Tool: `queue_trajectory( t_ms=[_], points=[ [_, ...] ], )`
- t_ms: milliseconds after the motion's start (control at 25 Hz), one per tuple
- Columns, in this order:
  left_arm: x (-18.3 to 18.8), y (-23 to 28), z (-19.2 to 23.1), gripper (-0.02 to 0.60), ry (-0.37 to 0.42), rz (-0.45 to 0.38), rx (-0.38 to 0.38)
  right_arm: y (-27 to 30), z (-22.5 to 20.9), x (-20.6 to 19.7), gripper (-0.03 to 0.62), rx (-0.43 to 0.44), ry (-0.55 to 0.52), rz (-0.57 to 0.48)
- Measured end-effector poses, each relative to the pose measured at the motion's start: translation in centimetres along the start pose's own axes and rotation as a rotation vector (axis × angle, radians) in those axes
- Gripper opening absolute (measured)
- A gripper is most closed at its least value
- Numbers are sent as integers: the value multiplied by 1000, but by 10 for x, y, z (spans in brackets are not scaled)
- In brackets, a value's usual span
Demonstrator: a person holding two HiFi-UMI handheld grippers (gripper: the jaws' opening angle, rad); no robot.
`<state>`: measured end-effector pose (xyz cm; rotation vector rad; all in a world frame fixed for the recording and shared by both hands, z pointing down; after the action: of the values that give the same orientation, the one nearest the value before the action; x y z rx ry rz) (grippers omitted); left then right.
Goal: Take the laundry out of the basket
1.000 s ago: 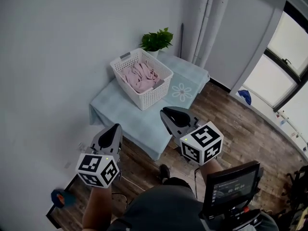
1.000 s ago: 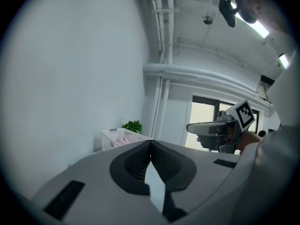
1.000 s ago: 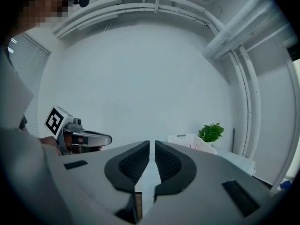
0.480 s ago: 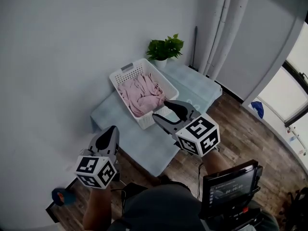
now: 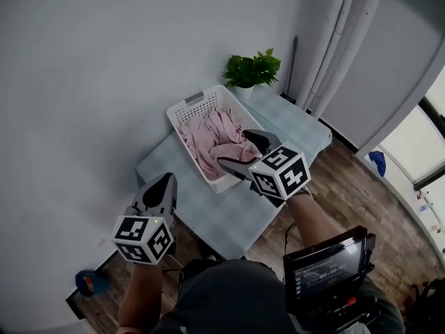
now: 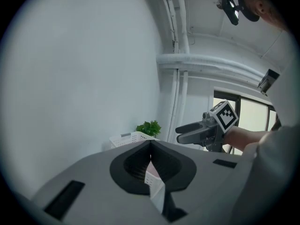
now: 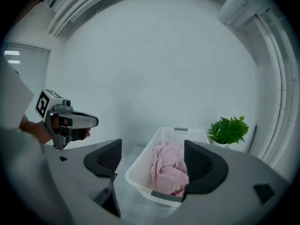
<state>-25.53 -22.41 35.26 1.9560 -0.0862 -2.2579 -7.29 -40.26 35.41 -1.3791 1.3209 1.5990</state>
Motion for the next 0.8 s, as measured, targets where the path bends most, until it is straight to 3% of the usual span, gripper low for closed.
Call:
queue_trajectory(
  t_ms=[120, 280, 800],
  points=[
    [2, 6, 17, 9, -6, 3, -11, 29, -10, -3, 456, -2, 20, 58],
    [2, 14, 42, 9, -17, 4, -12, 74, -30, -12, 486, -20, 4, 145],
    [-24, 34, 109, 9, -74, 68, 22, 196, -96, -73, 497, -106, 56, 423]
  ],
)
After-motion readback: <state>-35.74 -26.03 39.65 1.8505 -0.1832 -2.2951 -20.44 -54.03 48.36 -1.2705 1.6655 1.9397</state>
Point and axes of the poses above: the fingertips, and each gripper's own axes: y forward along the fingers, z to its left, x out of its top, the point moved 9 cm from there along -y, backward along the fingers, and after that the axes turned 7 degrees about -z, right-handed, at the moved point
